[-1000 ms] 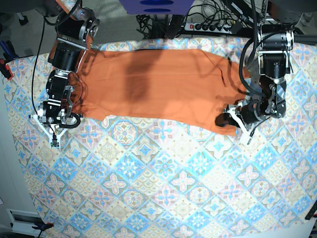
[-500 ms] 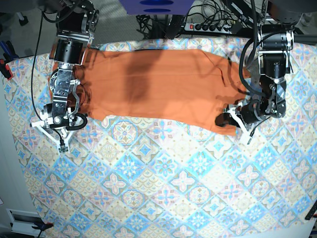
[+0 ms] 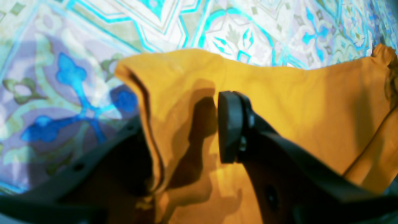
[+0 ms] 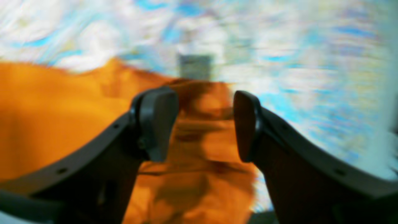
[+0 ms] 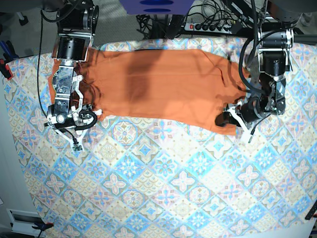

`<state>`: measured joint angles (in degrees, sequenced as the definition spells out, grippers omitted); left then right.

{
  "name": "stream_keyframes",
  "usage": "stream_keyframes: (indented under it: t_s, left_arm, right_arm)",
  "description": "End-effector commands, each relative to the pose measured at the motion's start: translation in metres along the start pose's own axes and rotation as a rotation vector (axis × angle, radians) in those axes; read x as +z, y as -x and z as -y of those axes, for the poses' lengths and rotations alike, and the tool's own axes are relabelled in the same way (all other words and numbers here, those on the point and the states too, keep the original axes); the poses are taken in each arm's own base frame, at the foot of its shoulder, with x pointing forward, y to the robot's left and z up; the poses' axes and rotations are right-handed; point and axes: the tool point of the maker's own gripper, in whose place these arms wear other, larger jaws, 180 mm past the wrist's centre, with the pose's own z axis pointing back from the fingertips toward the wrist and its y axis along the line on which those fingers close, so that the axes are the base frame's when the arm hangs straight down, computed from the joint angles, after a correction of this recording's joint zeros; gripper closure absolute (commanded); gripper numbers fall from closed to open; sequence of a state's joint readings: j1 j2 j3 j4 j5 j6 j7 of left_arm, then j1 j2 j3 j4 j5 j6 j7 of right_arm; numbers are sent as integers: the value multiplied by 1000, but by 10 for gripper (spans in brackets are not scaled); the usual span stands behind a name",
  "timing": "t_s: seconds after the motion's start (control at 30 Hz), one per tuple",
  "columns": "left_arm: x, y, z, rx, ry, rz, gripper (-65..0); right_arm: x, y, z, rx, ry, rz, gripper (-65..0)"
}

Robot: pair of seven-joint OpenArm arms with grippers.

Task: Fold the T-shirt properly
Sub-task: 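Lift the hem edge with both grippers and fold it toward the collar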

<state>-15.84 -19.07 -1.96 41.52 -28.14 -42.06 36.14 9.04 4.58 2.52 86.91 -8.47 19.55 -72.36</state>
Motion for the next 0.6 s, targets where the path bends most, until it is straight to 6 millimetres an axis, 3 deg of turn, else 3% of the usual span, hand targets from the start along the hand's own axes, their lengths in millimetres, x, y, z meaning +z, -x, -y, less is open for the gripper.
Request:
stream_keyframes:
  t_s: [0.0,0.37,0.57]
  left_arm:
    - [7,26,-19,-31,-78,-131,-222]
    - [7,29,-20,-42,-86,-144,-222]
    - [6,29,-19,-43,-85,-144,-222]
  right_arm:
    - [4,-15,10,29,22,38,-316]
    - [-23,6,-9,68,-46,-37,-316]
    - [-25,-4,-17,104,-56,1,-315]
